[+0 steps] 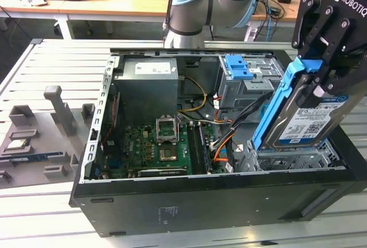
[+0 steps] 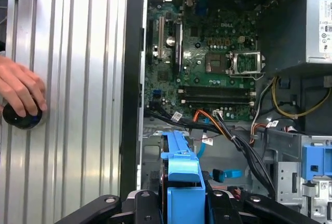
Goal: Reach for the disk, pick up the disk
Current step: 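Pick up the disk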
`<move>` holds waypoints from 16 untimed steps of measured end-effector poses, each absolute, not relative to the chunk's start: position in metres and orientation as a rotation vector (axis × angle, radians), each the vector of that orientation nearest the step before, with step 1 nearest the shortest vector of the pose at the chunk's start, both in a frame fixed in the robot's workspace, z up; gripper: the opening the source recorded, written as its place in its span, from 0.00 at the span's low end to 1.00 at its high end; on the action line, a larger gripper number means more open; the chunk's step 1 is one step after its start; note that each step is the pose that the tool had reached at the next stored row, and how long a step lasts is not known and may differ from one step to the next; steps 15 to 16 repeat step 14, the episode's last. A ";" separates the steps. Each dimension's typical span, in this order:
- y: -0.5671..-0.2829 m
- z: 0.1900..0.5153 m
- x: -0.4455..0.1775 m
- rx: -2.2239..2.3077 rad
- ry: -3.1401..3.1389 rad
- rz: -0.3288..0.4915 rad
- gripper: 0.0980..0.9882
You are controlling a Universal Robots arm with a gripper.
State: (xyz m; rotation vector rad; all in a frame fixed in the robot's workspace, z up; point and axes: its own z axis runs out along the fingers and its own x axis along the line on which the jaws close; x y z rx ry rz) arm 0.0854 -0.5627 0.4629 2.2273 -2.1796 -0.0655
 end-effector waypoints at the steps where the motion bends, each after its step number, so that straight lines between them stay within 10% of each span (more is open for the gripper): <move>1: -0.563 0.463 0.085 2.227 -2.191 -0.077 0.30; 16: -0.559 0.449 0.094 2.236 -2.211 -0.125 0.30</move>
